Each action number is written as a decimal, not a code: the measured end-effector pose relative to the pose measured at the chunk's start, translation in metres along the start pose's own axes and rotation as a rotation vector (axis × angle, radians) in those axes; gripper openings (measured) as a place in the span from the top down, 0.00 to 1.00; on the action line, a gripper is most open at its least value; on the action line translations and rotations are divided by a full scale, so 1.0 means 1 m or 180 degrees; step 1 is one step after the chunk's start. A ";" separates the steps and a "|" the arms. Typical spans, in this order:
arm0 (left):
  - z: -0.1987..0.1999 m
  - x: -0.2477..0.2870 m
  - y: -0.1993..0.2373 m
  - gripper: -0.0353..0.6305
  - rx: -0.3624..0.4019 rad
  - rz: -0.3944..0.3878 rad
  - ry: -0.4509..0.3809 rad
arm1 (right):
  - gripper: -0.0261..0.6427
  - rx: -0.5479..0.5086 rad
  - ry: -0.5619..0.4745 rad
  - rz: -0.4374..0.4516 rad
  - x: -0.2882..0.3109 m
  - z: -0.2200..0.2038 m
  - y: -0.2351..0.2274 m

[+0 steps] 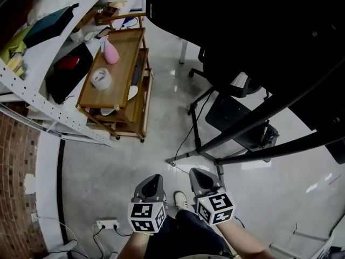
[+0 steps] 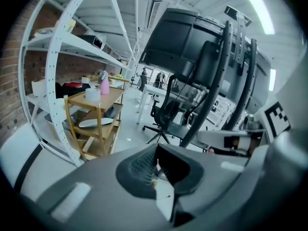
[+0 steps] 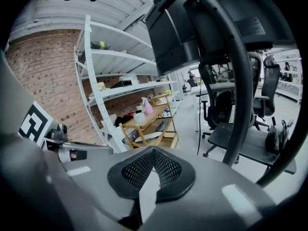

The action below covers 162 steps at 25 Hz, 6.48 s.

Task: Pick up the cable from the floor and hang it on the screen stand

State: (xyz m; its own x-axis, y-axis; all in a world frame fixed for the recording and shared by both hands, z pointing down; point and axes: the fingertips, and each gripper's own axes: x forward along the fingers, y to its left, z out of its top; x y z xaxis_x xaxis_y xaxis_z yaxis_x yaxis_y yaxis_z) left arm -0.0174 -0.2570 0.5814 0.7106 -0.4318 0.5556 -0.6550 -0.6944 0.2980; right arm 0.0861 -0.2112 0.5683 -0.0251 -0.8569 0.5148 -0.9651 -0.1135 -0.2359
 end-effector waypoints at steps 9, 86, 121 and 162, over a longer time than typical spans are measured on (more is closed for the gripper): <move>-0.142 0.237 0.038 0.73 0.0388 -0.0343 0.0217 | 0.96 0.0365 -0.0106 -0.0263 0.086 -0.097 -0.087; 0.460 -0.179 -0.601 0.92 0.1611 -0.2002 -0.1875 | 0.96 -0.0550 -0.2096 -0.2382 -0.526 0.429 -0.206; 0.389 -0.104 -0.690 0.66 0.1508 -0.2382 -0.1578 | 0.96 -0.0386 -0.1984 -0.2870 -0.558 0.377 -0.265; 0.087 -0.057 -0.476 0.94 0.1508 -0.1875 -0.0661 | 0.96 0.0300 -0.1391 -0.2158 -0.406 0.072 -0.200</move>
State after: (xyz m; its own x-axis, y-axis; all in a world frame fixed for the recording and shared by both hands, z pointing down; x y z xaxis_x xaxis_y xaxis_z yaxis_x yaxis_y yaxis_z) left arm 0.2759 0.0483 0.3401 0.9711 0.0178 0.2382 -0.0086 -0.9940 0.1095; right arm 0.3081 0.1237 0.3471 0.6800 -0.7034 0.2070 -0.7075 -0.7036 -0.0668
